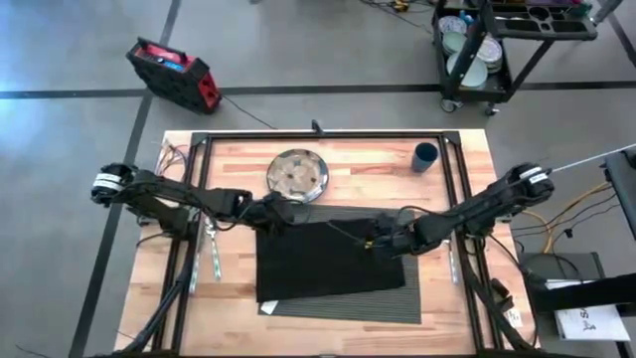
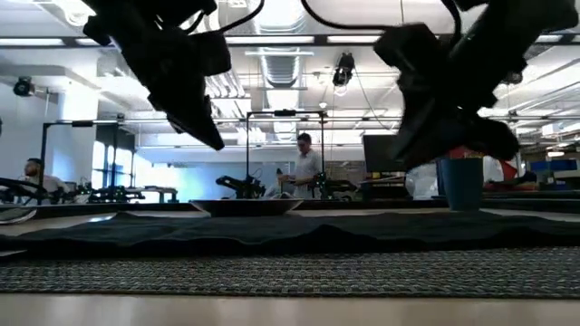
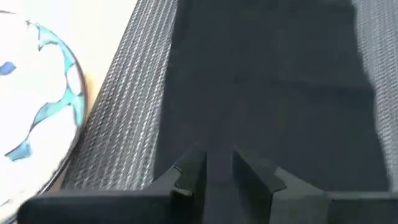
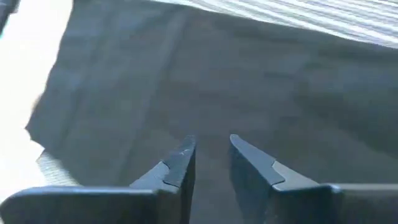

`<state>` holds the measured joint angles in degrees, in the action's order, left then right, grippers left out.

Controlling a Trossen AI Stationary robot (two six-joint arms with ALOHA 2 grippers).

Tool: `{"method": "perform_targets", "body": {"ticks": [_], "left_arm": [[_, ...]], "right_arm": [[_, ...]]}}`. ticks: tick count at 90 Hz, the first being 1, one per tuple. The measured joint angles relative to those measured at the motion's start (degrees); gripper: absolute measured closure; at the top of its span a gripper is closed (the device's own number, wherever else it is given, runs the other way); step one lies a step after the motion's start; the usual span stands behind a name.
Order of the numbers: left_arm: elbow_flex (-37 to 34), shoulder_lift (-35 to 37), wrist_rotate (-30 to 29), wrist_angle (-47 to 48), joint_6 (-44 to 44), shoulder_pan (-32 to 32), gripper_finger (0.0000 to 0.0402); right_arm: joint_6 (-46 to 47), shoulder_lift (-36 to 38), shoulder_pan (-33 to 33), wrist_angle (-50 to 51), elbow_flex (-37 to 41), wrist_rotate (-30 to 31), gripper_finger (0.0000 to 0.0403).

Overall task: Set table place
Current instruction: Fold the black napkin

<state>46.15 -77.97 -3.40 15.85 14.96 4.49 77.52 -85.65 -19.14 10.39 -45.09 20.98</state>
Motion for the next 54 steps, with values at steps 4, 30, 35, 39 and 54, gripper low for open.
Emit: {"method": "perform_targets", "body": {"ticks": [4,30,35,39,54], "left_arm": [[0.0,0.0,0.0,-0.2,0.0,0.0,0.0343],[-0.1,-0.4,0.0,0.0,-0.9,0.0,0.0343],[-0.2,-0.4,0.0,0.1,-0.9,0.0,0.0343],[-0.2,-0.4,0.0,0.1,-0.9,0.0,0.0343],[-0.2,-0.5,0.1,9.3,-0.8,-1.3,0.0343]], "right_arm": [[-0.5,-0.3,0.0,-0.6,-0.9,0.1,0.0341],[-7.6,-0.6,0.0,-0.2,-5.0,3.6,0.0375],[-8.5,-0.6,0.0,-0.4,-5.4,4.5,0.0380],[-8.9,-0.6,0.0,-0.6,-5.6,4.7,0.0383],[-8.8,-0.7,0.0,0.3,-5.4,4.7,0.0390]]}}
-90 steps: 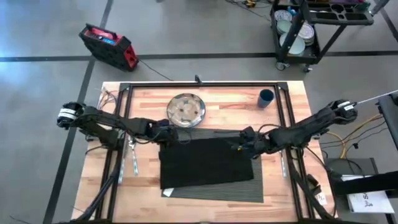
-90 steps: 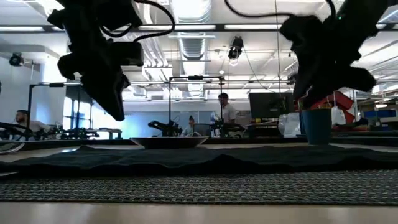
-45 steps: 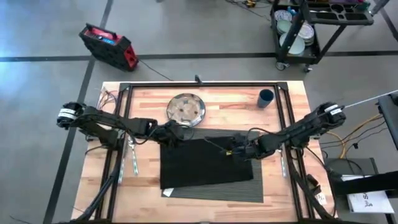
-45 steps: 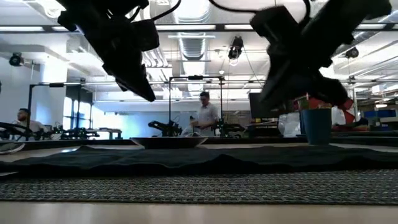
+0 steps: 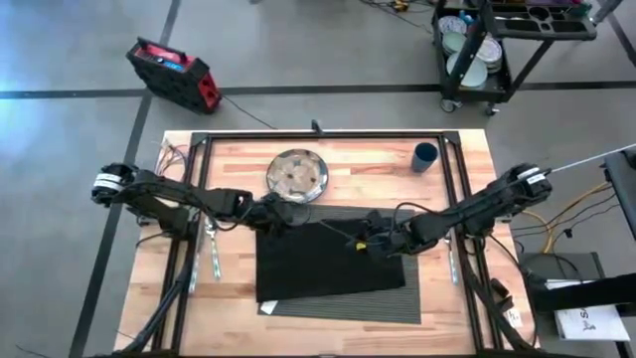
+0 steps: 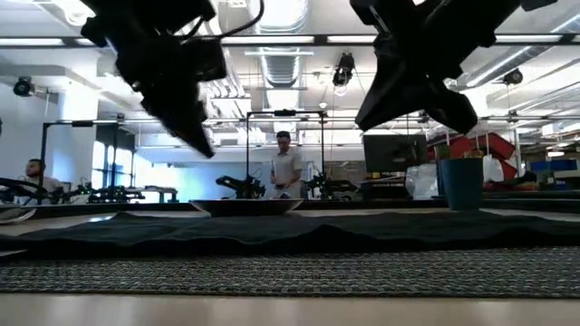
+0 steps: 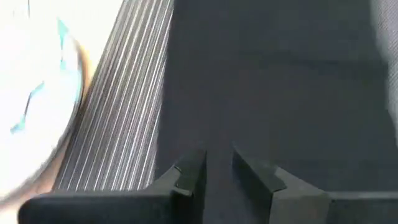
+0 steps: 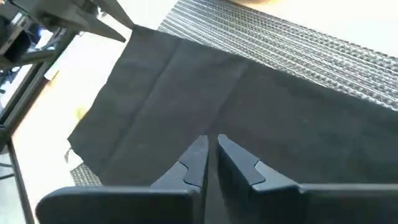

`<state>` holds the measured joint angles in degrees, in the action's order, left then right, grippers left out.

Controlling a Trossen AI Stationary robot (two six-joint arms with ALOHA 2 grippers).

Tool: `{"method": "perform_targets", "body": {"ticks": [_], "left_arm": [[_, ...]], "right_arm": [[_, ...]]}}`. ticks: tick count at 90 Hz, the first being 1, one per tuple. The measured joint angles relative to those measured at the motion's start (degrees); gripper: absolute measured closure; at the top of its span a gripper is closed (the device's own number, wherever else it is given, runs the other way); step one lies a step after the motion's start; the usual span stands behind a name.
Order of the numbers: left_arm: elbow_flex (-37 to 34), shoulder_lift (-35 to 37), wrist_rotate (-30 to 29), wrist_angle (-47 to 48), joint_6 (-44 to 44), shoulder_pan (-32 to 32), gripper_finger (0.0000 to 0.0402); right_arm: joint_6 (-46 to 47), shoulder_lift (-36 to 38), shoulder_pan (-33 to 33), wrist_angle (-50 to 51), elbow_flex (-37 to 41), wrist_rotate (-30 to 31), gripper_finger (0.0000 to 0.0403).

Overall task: Set table place
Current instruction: Fold the black napkin

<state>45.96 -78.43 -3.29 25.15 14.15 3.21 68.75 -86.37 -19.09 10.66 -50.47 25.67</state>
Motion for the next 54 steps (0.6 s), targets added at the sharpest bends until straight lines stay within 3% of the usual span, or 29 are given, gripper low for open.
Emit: {"method": "perform_targets", "body": {"ticks": [11,28,54], "left_arm": [[-0.9,-0.1,1.1,10.1,0.5,-4.3,0.0342],[-4.7,1.9,14.1,12.0,-3.0,-15.2,0.0331],[-8.1,4.3,28.5,11.7,-8.1,-25.3,0.0234]], "right_arm": [[0.2,0.0,0.0,1.5,0.0,0.0,0.0389],[0.2,0.0,0.0,3.4,0.1,0.0,0.0385],[0.1,0.0,0.0,3.8,0.1,-0.6,0.0348]]}}
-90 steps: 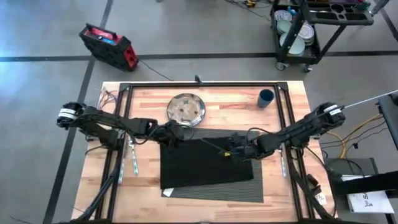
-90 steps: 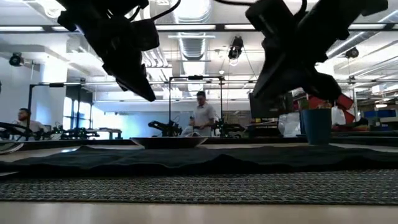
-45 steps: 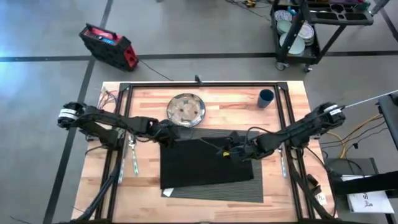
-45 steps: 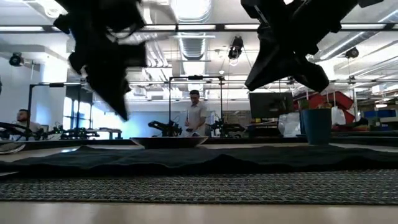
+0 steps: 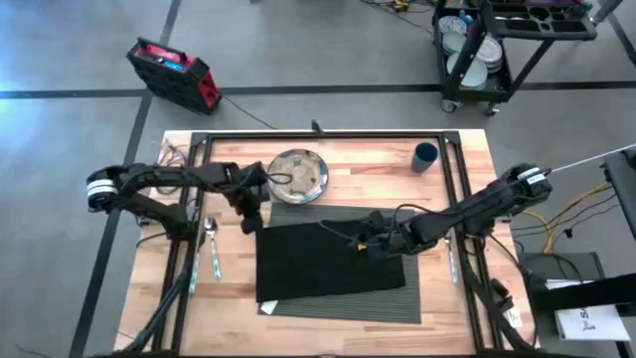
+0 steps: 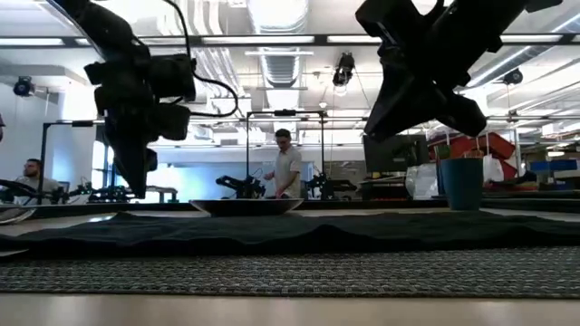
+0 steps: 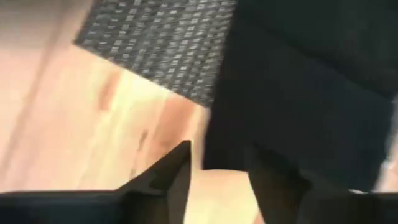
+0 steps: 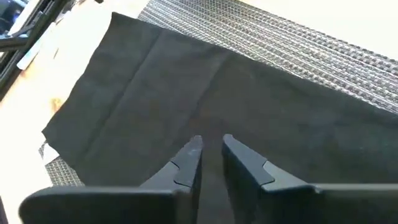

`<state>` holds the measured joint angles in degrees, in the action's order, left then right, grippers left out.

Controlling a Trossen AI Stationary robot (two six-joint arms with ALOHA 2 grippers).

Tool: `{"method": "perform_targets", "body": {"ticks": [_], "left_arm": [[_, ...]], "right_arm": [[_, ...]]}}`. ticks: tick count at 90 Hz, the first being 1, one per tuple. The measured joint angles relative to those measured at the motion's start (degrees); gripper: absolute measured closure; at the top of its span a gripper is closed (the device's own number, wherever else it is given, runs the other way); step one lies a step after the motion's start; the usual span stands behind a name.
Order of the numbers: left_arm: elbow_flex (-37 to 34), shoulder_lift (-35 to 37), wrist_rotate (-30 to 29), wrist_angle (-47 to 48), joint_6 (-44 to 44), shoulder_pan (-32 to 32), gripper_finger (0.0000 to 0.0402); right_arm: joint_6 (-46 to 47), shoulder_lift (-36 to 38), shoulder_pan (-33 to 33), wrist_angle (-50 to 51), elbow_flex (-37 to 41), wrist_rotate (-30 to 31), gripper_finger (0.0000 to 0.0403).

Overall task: Set table place
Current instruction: Fold the black napkin

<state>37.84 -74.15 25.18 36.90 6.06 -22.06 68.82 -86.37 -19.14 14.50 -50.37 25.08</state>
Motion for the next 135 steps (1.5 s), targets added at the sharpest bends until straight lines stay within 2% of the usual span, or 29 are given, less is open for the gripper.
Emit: {"method": "perform_targets", "body": {"ticks": [18,37,84,95,108,112,125,135], "left_arm": [[-0.1,-1.7,-0.1,-0.4,-0.9,-0.2,0.0181],[-0.1,-4.7,-0.5,-0.4,-1.1,-0.2,0.0179],[-0.1,-10.2,3.2,-0.5,-1.9,-0.1,0.0264],[-0.1,-10.2,4.1,-0.6,-2.0,-0.1,0.0305],[-0.1,-9.9,5.8,-0.6,-2.1,-0.1,0.0380],[-0.1,-9.9,6.1,-0.6,-2.2,-0.1,0.0392],[-0.1,-9.5,5.6,-0.5,-2.3,0.0,0.0400],[0.1,-8.2,2.3,0.2,-1.5,0.1,0.0401]], "right_arm": [[-0.5,0.0,0.0,0.2,0.0,0.0,0.0325],[-0.5,0.0,0.0,0.2,0.0,0.0,0.0318],[-1.6,0.0,-0.1,0.3,0.0,-1.1,0.0348],[-2.0,0.0,-0.1,0.3,0.0,-1.2,0.0352],[-2.1,0.0,-0.1,0.6,0.0,-1.1,0.0350],[-2.0,0.0,-0.1,0.7,0.0,-1.1,0.0348],[-2.0,0.0,-0.1,0.7,0.0,-1.1,0.0340],[-2.2,0.0,0.0,0.7,0.0,-1.1,0.0337]]}}
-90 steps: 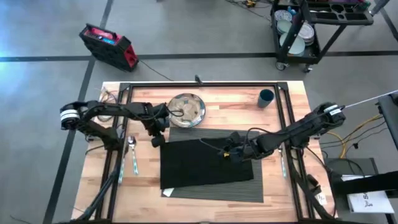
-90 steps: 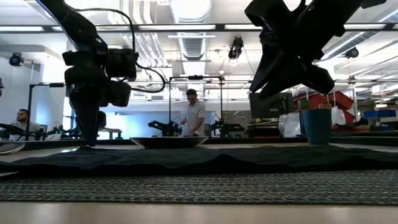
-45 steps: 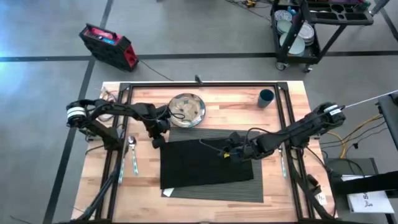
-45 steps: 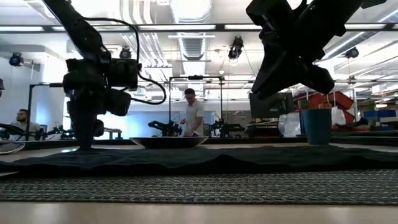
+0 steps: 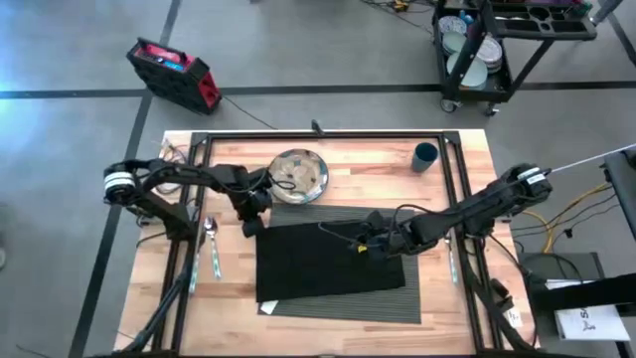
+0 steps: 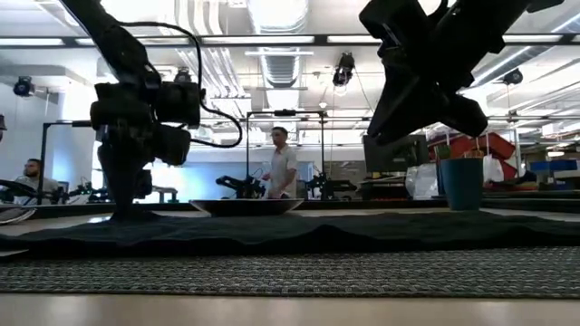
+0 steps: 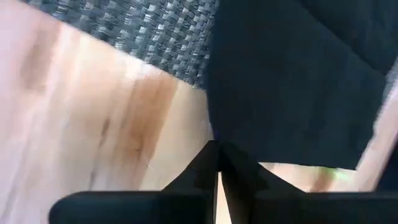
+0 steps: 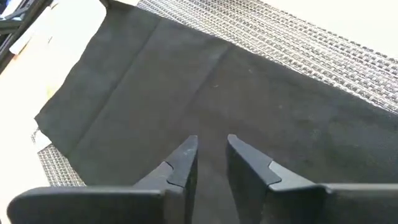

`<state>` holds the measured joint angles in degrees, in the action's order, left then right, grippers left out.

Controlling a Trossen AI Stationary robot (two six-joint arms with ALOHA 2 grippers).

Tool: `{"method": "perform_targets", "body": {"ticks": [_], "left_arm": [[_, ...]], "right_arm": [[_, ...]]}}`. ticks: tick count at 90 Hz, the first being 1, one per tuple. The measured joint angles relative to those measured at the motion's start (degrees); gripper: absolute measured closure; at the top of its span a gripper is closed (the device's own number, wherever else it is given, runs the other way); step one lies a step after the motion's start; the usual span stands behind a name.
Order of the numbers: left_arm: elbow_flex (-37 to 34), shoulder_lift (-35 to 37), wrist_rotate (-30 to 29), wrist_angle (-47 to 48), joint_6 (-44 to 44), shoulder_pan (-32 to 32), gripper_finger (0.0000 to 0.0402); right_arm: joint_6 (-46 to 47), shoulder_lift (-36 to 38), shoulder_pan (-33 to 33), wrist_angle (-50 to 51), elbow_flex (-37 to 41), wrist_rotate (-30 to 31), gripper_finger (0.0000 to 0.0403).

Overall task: Set table place
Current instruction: Fold the black napkin

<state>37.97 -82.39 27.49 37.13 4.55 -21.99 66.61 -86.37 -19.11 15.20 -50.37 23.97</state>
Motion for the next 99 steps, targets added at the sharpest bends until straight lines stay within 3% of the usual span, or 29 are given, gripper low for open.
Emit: {"method": "perform_targets", "body": {"ticks": [35,60,99], "left_arm": [[5.6,6.5,-8.6,5.2,0.0,0.0,0.0401],[13.0,6.5,-10.6,6.4,-2.5,0.0,0.0401],[22.0,-0.1,-13.4,8.0,-7.3,0.0,0.0402]], "right_arm": [[-0.1,0.5,0.0,0.8,0.0,1.2,0.0358],[0.0,2.6,0.3,2.3,0.0,5.5,0.0363],[0.2,5.4,0.7,5.9,0.0,7.4,0.0341]]}}
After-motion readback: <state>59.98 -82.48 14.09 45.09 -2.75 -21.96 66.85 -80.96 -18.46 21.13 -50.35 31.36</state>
